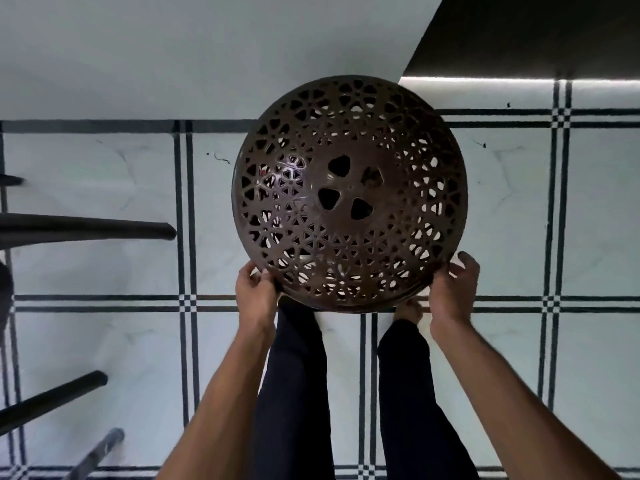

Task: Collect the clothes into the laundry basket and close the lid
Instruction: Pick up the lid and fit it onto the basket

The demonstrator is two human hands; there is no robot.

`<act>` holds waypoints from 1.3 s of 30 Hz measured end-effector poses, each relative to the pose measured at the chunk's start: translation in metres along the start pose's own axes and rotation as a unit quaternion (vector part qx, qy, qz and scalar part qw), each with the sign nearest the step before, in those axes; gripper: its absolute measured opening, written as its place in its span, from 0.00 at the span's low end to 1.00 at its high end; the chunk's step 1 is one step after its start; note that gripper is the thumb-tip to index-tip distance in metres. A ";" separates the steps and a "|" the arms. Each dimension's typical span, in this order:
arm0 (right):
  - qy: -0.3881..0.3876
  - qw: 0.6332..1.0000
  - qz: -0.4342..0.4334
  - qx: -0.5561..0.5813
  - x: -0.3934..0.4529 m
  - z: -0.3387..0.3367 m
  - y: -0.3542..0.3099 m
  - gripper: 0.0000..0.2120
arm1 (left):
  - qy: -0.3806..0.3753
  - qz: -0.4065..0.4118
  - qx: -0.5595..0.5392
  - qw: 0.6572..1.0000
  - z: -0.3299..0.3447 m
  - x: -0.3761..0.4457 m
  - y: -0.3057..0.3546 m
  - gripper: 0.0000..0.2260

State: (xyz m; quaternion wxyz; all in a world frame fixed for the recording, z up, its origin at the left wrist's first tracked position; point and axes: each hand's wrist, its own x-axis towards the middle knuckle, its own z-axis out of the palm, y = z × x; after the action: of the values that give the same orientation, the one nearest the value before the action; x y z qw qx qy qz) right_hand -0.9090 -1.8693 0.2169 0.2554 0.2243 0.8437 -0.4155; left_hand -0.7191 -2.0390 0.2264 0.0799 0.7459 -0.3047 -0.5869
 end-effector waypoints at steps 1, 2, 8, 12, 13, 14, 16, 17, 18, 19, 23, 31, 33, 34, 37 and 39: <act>-0.007 1.000 0.007 -0.006 -0.001 0.001 0.000 0.20 | -0.011 0.005 0.018 1.000 -0.003 0.001 -0.003 0.12; -0.012 1.000 0.010 -0.008 0.000 0.001 0.000 0.19 | -0.024 0.009 0.038 0.999 -0.005 0.003 -0.007 0.11; -0.043 0.998 0.054 -0.013 0.010 -0.007 0.007 0.14 | -0.042 0.008 0.107 0.993 -0.008 0.010 -0.019 0.07; -0.070 0.995 0.071 0.008 0.014 -0.015 0.015 0.14 | -0.037 0.000 0.122 0.992 -0.011 0.010 -0.020 0.07; -0.070 0.994 0.079 0.010 0.011 -0.019 0.020 0.15 | -0.038 -0.004 0.125 0.991 -0.013 0.007 -0.023 0.07; -0.069 0.994 0.087 0.016 0.007 -0.023 0.027 0.15 | -0.044 -0.009 0.119 0.992 -0.015 0.002 -0.026 0.06; -0.080 0.991 0.105 0.033 0.000 -0.036 0.042 0.15 | -0.071 -0.038 0.089 0.993 -0.020 -0.012 -0.028 0.10; -0.089 0.988 0.122 0.044 -0.003 -0.042 0.045 0.17 | -0.088 -0.064 0.068 0.992 -0.023 -0.018 -0.027 0.13; -0.096 0.984 0.142 0.054 -0.004 -0.049 0.046 0.18 | -0.104 -0.093 0.047 0.989 -0.026 -0.022 -0.026 0.15; -0.101 0.980 0.161 0.059 -0.002 -0.055 0.044 0.18 | -0.116 -0.114 0.024 0.986 -0.029 -0.024 -0.024 0.15; -0.124 0.977 0.152 0.089 0.018 -0.066 0.014 0.10 | -0.096 -0.085 -0.033 0.991 -0.026 -0.008 0.007 0.14; -0.101 0.989 0.100 0.053 0.071 -0.024 -0.065 0.11 | 0.010 0.000 0.073 0.997 0.010 0.028 0.064 0.18; -0.106 0.986 0.121 0.039 0.073 -0.022 -0.065 0.12 | 0.027 -0.010 0.079 0.996 0.013 0.030 0.065 0.15; -0.104 0.986 0.125 0.029 0.074 -0.022 -0.065 0.13 | 0.036 -0.015 0.085 0.996 0.014 0.032 0.066 0.14; -0.069 0.989 0.132 -0.006 0.083 -0.021 -0.070 0.12 | 0.036 -0.045 0.097 0.994 0.014 0.036 0.074 0.15; -0.067 0.984 0.166 -0.003 0.090 -0.025 -0.077 0.11 | 0.019 -0.066 0.117 0.991 0.010 0.036 0.078 0.16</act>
State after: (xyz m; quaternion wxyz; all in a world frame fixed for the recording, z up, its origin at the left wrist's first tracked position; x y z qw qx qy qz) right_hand -1.0302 -1.8764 0.2195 0.3769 0.3321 0.7771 -0.3792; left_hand -0.7517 -2.1192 0.2308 -0.0412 0.7795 -0.3199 -0.5369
